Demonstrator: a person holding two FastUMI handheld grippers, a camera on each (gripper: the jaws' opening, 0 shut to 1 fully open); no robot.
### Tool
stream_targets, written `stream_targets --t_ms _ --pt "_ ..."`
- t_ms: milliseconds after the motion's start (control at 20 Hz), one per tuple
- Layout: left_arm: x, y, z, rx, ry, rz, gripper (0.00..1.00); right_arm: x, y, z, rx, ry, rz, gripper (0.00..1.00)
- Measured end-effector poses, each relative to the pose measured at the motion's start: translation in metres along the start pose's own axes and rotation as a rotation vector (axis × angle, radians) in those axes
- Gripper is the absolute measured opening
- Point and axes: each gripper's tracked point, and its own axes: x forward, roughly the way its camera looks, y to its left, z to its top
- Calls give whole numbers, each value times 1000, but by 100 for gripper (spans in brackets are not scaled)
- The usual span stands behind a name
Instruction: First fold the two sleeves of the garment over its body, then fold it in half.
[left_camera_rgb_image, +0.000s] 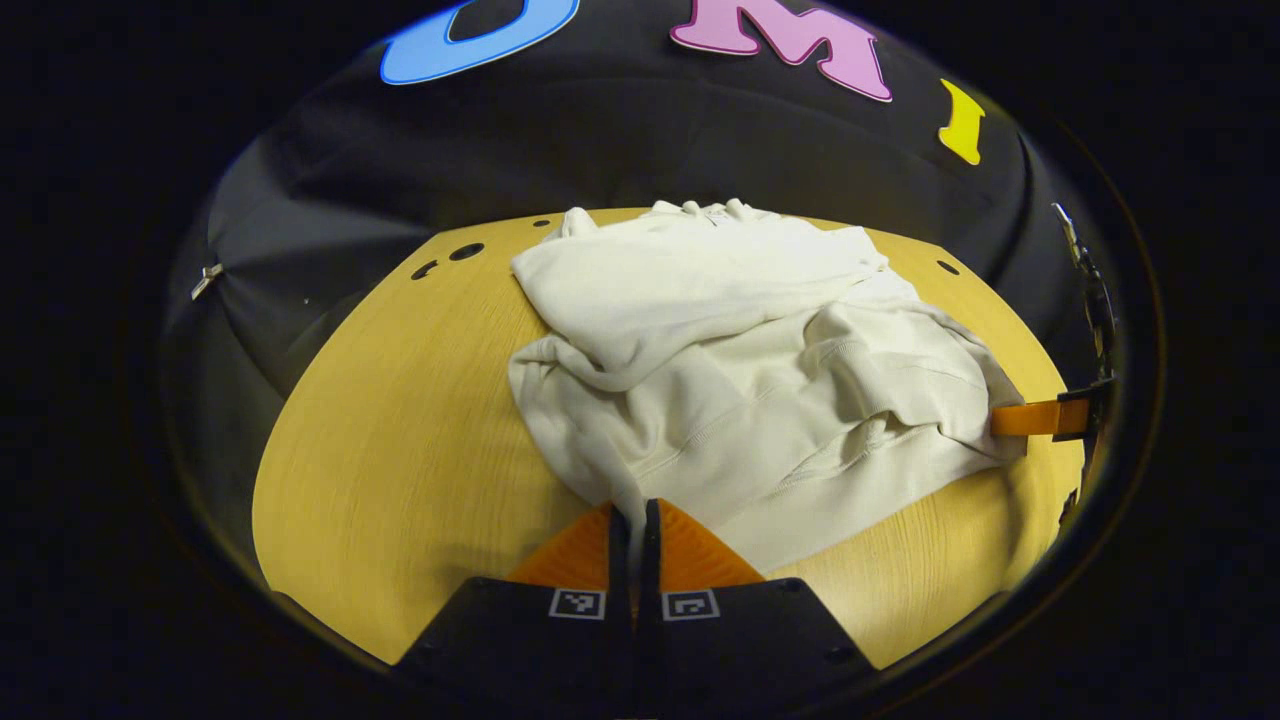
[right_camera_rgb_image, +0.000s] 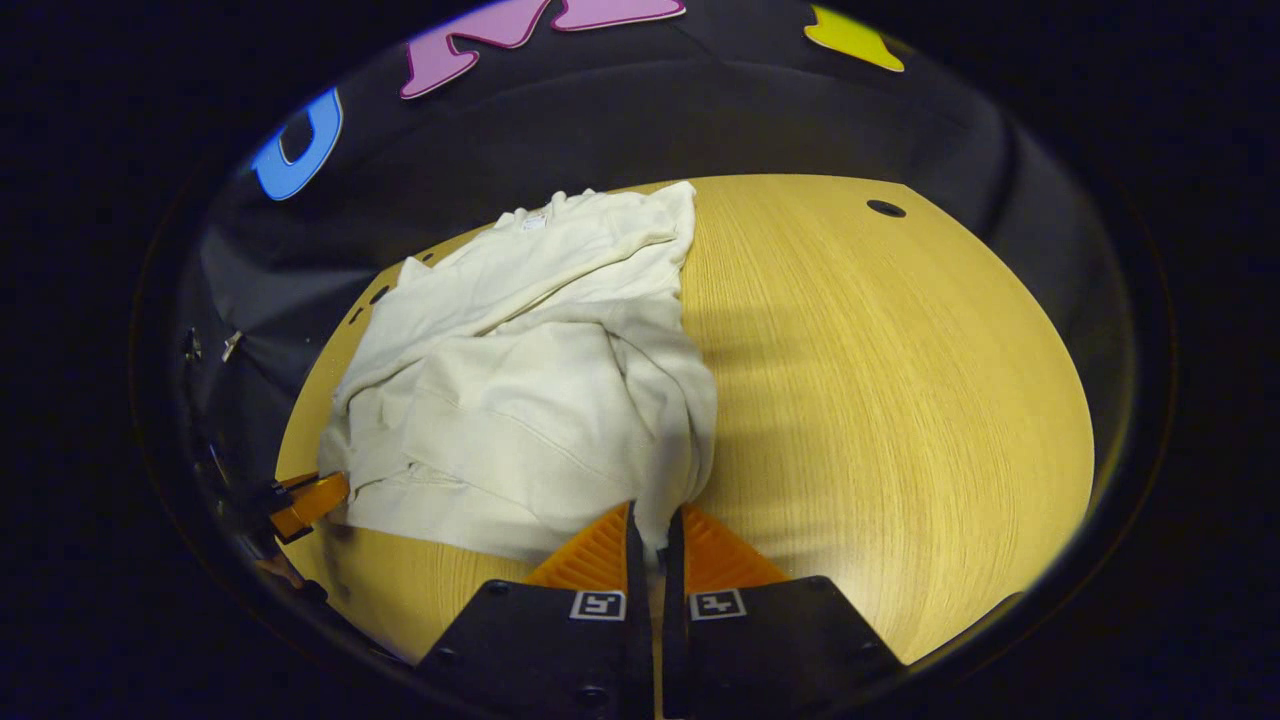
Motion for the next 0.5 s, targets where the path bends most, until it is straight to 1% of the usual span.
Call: stream_targets --t_ms 200,300,500 --pt "-9 0 12 -69 -10 -9 6 -8 2 15 -7 -20 27 8" --pt "-15 -1 20 -88 -16 -25 6 -11 4 23 -15 -32 35 8" --pt "-23 -1 42 -120 -29 -51 6 -16 13 56 7 -90 49 8"
